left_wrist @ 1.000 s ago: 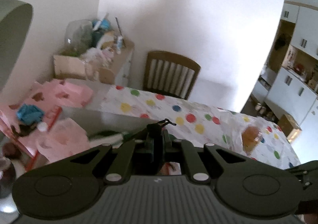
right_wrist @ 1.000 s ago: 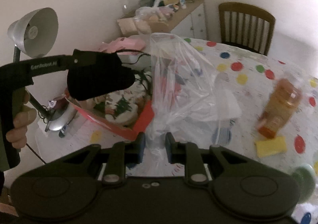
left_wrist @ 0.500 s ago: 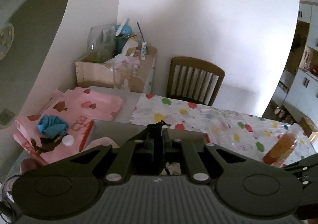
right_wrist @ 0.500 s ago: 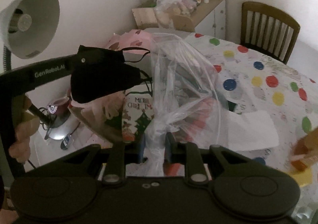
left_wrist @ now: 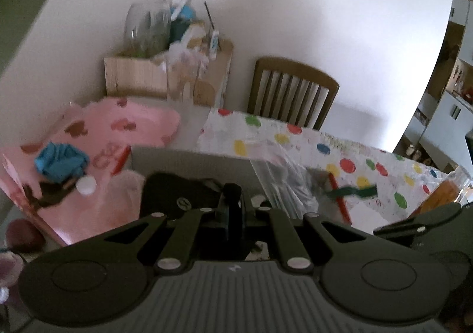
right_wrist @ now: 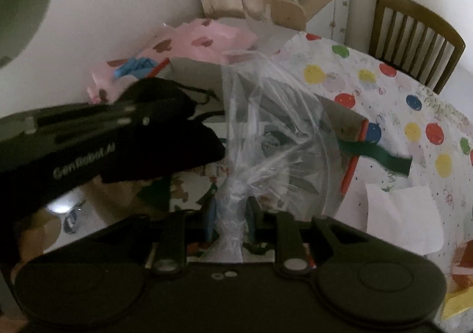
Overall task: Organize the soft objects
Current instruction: 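Carry the plastic bag and black cloth with both tools into the red-and-white box, then open both tools to release the bag and cloth inside the box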
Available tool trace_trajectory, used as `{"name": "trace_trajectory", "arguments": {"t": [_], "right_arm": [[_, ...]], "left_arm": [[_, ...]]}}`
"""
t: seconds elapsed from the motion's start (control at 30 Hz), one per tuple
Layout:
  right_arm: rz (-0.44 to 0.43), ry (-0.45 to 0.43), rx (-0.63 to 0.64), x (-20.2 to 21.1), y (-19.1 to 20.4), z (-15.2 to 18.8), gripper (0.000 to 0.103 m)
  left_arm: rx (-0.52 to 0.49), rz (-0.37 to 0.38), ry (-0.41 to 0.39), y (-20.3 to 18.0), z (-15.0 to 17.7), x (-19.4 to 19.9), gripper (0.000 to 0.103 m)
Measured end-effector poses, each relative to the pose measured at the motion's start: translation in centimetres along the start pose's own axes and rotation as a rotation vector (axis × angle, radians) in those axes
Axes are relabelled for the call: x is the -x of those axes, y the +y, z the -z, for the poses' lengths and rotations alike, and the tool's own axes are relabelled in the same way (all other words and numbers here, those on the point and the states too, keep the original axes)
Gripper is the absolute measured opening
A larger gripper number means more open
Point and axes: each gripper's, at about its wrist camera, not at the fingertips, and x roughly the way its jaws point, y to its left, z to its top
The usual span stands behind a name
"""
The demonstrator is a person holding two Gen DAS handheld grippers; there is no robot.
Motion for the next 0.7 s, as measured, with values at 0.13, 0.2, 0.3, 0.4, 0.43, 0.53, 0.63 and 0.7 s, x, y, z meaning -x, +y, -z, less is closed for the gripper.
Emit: {"name": "trace_trajectory", "arguments": {"t": [0.13,0.2,0.3,0.4,0.43,0.53,0.63,0.7], "right_arm": [[0.02,0.019,0.014,-1.3,0.0,0.1,0.021],[0.023,0.025,0.019,-1.6,0.0,0.2,0.021],[0.029,0.036,0.03,-1.9,0.3,0.2,0.022],[0.036,0.046,0.034,-2.3,0.3,0.3,0.023],[0.038,0.049,0.034,-2.4,0.3,0.3,0.023],[0.044,0.052,0.037,-2.6,0.3,0.5,0.024],[0.051,0.052,0.04,-2.8,0.2,0.8,0.025],[0.049,0.047,0.042,-2.7,0.3,0.9,0.025]], "left_arm": [[0.025,0.021,0.06,0.7,0.9,-1.5,0.007],[0.035,0.04,0.096,0.9,1.4,-2.2,0.007],[0.032,0.044,0.13,0.9,2.0,-2.9,0.007],[0.021,0.047,0.152,0.8,2.5,-3.4,0.007],[0.017,0.045,0.159,0.7,2.7,-3.5,0.007],[0.01,0.043,0.18,0.6,3.0,-3.9,0.007],[0.002,0.044,0.202,0.6,3.3,-4.3,0.007],[0.006,0.045,0.216,0.7,3.4,-4.5,0.007]]}}
